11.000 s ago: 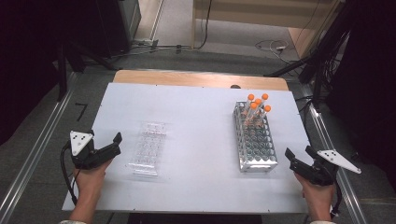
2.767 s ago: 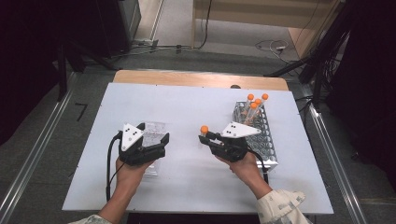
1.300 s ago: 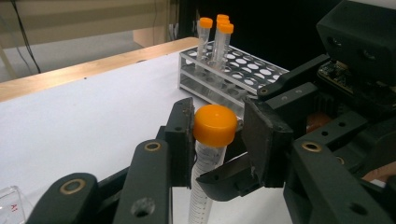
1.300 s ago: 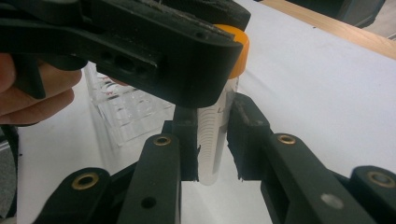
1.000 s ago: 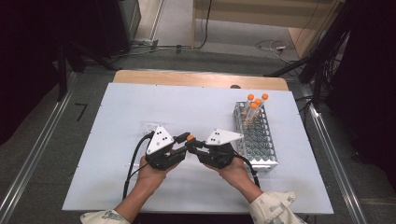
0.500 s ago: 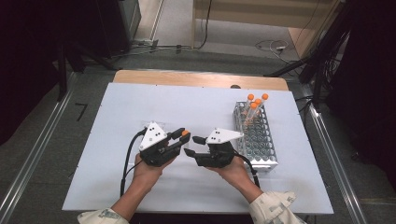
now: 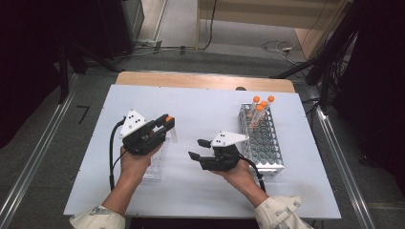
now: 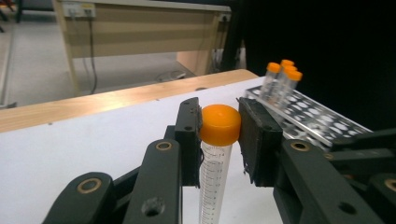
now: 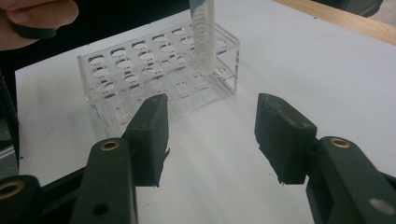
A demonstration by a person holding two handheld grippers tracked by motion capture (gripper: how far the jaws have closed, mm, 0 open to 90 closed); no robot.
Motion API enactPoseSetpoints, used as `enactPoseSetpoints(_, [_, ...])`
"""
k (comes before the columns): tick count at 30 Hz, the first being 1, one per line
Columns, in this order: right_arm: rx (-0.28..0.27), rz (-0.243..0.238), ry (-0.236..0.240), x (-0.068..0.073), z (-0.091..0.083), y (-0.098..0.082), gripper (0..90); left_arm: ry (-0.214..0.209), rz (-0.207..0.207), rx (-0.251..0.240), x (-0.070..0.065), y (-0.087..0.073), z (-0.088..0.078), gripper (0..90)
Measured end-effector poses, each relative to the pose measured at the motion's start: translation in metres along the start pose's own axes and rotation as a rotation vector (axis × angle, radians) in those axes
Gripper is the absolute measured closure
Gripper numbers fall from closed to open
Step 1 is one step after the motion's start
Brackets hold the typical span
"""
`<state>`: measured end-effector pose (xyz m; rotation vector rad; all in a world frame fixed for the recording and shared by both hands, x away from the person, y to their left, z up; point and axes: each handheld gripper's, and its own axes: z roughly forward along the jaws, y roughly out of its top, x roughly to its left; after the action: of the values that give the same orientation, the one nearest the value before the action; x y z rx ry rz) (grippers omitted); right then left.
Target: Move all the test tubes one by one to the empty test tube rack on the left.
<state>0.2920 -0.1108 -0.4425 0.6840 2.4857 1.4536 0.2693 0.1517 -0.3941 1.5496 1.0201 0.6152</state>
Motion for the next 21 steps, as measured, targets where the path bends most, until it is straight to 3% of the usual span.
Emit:
enactPoseSetpoints(9, [0.008, 0.001, 0.004, 0.001, 0.002, -0.001, 40.5, 0.042, -0.024, -0.018, 0.017, 0.003, 0.002, 70.6])
enactPoseSetpoints(21, [0.017, 0.005, -0.003, 0.001, 0.003, -0.002, 34.0, 0.092, -0.001, -0.022, 0.024, 0.005, 0.005, 70.6])
